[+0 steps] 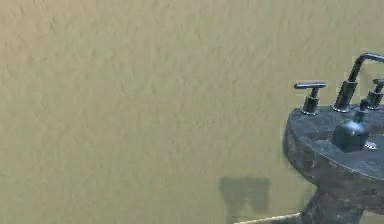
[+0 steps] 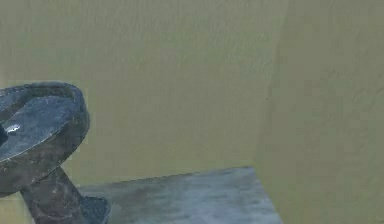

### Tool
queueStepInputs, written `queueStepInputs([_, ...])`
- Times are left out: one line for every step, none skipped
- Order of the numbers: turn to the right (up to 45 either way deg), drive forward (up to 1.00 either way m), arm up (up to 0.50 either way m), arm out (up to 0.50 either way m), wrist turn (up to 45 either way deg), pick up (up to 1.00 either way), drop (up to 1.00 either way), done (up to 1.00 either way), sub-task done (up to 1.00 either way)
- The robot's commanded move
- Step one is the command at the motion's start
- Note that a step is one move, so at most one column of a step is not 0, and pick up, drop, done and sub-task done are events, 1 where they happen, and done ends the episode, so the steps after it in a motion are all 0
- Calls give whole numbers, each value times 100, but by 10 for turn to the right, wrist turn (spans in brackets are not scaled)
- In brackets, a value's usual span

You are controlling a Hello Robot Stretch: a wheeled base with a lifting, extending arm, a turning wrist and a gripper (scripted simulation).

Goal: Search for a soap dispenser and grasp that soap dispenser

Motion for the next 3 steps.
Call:
queueStepInputs([450,0,0,0,0,0,0,0,0])
queueStepInputs([150,0,0,0,0,0,0,0,0])
queueStepInputs([0,45,0,0,0,0,0,0,0])
